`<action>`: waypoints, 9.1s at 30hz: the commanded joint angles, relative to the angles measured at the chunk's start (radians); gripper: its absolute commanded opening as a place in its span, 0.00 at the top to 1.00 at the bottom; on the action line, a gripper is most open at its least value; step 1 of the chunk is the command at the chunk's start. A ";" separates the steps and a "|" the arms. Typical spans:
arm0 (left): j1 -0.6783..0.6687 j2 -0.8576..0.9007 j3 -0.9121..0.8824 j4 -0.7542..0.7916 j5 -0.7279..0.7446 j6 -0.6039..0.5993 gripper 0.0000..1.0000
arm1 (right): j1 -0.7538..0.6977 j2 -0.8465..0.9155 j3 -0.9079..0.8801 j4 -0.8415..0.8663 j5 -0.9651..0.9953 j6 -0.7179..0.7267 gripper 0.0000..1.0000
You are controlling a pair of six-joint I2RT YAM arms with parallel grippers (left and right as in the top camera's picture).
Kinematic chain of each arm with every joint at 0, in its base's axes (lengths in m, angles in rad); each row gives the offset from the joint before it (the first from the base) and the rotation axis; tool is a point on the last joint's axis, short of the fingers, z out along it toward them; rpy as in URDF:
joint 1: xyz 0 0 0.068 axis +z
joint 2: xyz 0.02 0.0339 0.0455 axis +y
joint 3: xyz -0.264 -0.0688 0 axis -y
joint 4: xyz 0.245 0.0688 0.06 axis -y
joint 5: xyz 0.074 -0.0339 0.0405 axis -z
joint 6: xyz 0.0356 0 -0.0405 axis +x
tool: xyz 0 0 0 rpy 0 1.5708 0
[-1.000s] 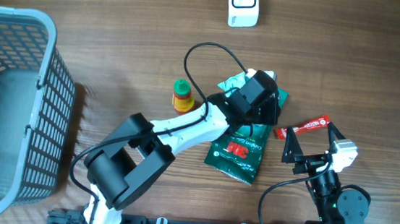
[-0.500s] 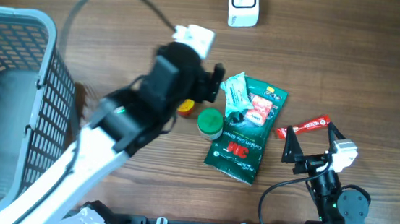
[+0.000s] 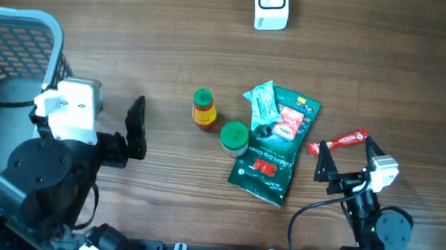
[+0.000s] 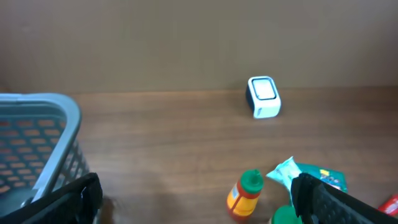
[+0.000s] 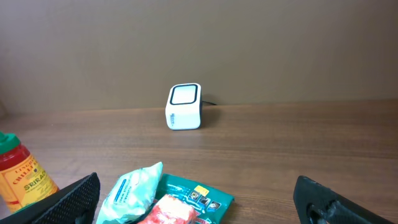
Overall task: Scan the item barcode
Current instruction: 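Retract the left gripper back over the basket, then reach the right gripper to the Nescafe stick and grasp it, then lift the Nescafe stick and hold it in front of the white scanner, then move the Nescafe stick away from the scanner to the right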
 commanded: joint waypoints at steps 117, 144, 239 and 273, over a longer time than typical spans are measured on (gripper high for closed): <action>0.483 -0.124 0.006 -0.324 -0.467 0.021 0.00 | -0.090 1.624 1.017 -0.430 -0.662 0.326 0.96; 0.483 -0.124 0.006 -0.324 -0.467 0.021 0.00 | 0.052 1.509 1.017 1.233 -1.263 1.941 0.96; 0.483 -0.124 0.006 -0.324 -0.467 0.021 0.00 | -0.087 2.229 2.044 -0.802 0.315 1.467 0.95; 0.483 -0.124 0.006 -0.324 -0.467 0.020 0.00 | -0.102 1.959 1.994 -1.439 -0.209 -0.327 0.00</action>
